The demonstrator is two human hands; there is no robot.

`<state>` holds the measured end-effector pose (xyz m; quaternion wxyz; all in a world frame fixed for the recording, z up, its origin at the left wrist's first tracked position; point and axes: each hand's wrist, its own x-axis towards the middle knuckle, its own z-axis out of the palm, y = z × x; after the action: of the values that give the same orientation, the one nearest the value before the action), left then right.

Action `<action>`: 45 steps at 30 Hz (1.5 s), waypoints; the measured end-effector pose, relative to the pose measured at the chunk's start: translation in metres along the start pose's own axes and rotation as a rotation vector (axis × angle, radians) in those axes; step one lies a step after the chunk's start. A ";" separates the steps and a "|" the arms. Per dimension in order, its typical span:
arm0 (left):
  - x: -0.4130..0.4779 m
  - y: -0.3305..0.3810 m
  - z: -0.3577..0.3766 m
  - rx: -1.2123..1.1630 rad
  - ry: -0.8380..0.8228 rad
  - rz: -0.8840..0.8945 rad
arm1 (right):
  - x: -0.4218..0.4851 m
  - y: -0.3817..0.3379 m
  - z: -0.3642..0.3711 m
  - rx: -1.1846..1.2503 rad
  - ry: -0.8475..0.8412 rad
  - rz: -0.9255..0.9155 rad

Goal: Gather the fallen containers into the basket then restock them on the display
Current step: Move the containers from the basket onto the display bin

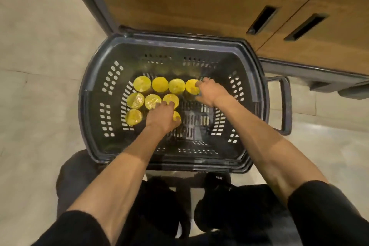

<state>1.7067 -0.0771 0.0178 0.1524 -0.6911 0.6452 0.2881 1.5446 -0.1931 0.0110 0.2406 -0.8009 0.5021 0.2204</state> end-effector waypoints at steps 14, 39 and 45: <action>0.063 0.010 0.063 -0.090 -0.046 -0.257 | 0.069 0.029 0.076 0.209 0.152 0.065; 0.048 0.015 0.054 -0.183 0.040 -0.333 | 0.036 0.025 0.059 0.454 0.330 0.258; -0.038 0.022 -0.029 -0.407 0.096 -0.325 | -0.067 0.006 -0.024 0.462 0.322 0.252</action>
<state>1.6911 -0.0662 0.0669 0.0239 -0.8149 0.4611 0.3505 1.5152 -0.1626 0.0685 0.3043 -0.6813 0.6658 -0.0012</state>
